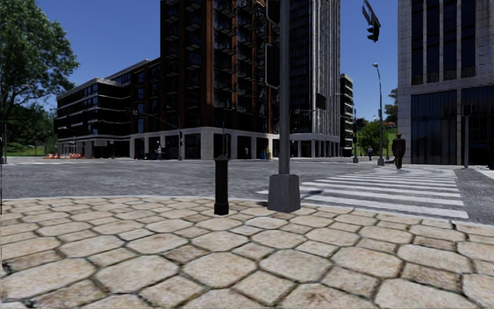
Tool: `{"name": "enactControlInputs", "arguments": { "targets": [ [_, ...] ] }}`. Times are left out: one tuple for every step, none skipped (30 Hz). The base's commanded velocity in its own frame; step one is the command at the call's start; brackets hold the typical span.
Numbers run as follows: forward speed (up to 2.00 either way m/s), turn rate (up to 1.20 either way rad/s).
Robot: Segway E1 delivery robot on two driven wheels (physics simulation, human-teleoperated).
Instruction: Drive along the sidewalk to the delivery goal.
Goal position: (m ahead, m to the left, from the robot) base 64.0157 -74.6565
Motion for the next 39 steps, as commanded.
{"name": "enactControlInputs", "arguments": {
  "targets": [
    [2.00,-0.66],
    [2.00,-0.66],
    [2.00,-0.66],
    [2.00,-0.66],
    [2.00,-0.66],
    [2.00,-0.66],
    [2.00,-0.66],
    [2.00,-0.66],
    [2.00,-0.66],
    [2.00,-0.66],
    [2.00,-0.66],
    [2.00,-0.66],
    [2.00,-0.66],
    [2.00,-0.66],
    [2.00,-0.66],
    [2.00,-0.66],
    [2.00,-0.66],
    [2.00,-0.66],
    [2.00,-0.66],
    [2.00,-0.66],
    [2.00,-0.66],
    [2.00,-0.66],
    [2.00,-0.66],
    [2.00,-0.66],
    [2.00,-0.66],
    [2.00,-0.66],
    [2.00,-0.66],
    [2.00,-0.66],
    [2.00,-0.46],
    [2.00,-0.20],
    [2.00,-0.02],
    [2.00,0.00],
    [2.00,0.00],
    [2.00,0.00],
    [2.00,0.00],
    [2.00,0.00],
    [2.00,0.00],
    [2.00,0.00],
    [2.00,0.00]
  ]
}}
